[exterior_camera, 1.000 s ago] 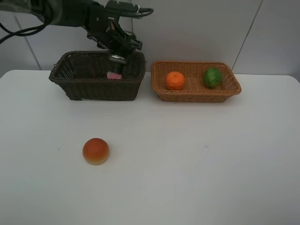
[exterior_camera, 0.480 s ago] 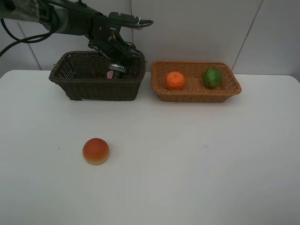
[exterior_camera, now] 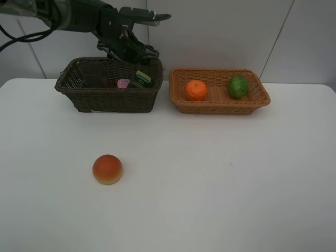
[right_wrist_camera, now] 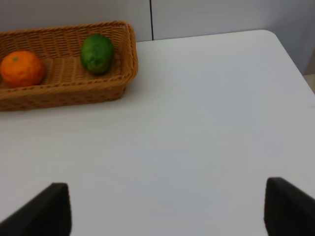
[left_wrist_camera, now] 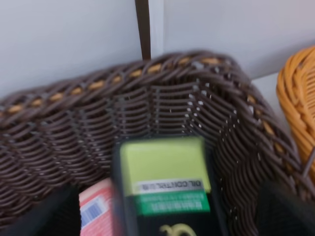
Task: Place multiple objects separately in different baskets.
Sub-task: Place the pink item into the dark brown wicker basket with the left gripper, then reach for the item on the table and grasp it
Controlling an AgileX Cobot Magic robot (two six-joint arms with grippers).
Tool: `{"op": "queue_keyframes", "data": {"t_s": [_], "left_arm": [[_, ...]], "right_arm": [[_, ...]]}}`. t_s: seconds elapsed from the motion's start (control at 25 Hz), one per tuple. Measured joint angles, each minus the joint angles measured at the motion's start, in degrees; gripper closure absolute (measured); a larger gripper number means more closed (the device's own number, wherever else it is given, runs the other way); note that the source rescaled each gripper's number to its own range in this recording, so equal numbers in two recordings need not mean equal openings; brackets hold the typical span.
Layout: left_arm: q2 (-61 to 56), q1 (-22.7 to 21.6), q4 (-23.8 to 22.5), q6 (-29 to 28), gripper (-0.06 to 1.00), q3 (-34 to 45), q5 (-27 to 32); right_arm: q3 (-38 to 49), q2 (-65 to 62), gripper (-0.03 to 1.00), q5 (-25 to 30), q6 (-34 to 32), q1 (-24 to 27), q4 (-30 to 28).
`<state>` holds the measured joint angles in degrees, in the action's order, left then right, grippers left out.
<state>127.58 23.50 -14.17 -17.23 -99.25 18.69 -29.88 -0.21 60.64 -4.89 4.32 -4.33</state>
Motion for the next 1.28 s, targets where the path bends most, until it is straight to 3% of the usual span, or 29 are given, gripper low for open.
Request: {"op": "queue_keyframes", "data": {"t_s": [0.28,0.64,0.8,1.12,1.28], "left_arm": [[-3.73,0.22,0.0,0.0,0.0,0.0,7.96],[-11.48,3.02,-0.05,3.97,0.0,0.0,26.78],[-14.78,4.83,0.72,5.31,0.0,4.21,30.63],[-21.71,6.02,5.92,20.63,-0.05,18.41,35.33],[-23.28,6.32,6.38,26.58,-0.06,24.54,35.77]], "right_arm": [[0.0,0.0,0.3,0.0,0.0,0.0,0.0],[0.0,0.0,0.3,0.0,0.0,0.0,0.0],[0.0,0.0,0.3,0.0,0.0,0.0,0.0],[0.0,0.0,0.3,0.0,0.0,0.0,0.0],[0.0,0.0,0.3,0.0,0.0,0.0,0.0]]}}
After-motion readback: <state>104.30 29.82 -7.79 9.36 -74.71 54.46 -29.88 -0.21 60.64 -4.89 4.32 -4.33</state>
